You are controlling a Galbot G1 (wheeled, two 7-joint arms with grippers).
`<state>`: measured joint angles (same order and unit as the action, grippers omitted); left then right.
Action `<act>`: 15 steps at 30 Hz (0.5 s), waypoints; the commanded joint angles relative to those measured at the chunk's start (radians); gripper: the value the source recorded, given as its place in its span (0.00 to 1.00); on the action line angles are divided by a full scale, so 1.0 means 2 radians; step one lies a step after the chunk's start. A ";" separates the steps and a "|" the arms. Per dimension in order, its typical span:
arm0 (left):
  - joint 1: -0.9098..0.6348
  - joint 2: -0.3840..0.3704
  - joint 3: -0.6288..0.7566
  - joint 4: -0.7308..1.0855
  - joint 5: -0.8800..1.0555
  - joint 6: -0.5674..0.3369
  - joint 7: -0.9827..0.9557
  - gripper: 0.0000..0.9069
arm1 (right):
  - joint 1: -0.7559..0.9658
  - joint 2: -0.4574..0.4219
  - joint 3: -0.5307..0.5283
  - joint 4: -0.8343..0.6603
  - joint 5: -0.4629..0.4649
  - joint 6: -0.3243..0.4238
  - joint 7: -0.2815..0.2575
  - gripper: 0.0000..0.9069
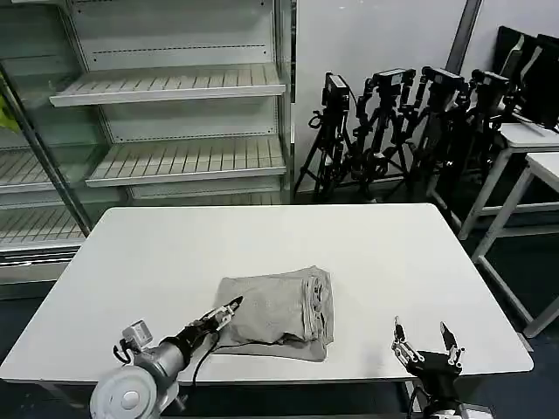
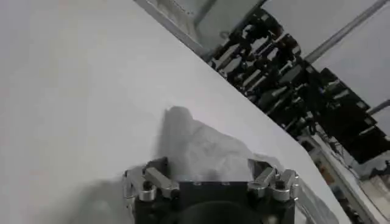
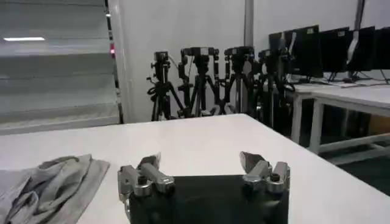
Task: Fold and organize the clothes.
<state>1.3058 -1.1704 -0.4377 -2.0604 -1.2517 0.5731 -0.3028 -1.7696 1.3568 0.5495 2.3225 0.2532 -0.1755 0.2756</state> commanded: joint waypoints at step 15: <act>-0.017 -0.026 0.012 0.017 -0.008 -0.011 0.003 0.04 | -0.016 0.012 0.001 0.016 -0.005 -0.001 0.000 1.00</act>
<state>1.2809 -1.2076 -0.4179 -2.0321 -1.2640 0.5581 -0.2989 -1.7959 1.3781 0.5508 2.3496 0.2428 -0.1771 0.2759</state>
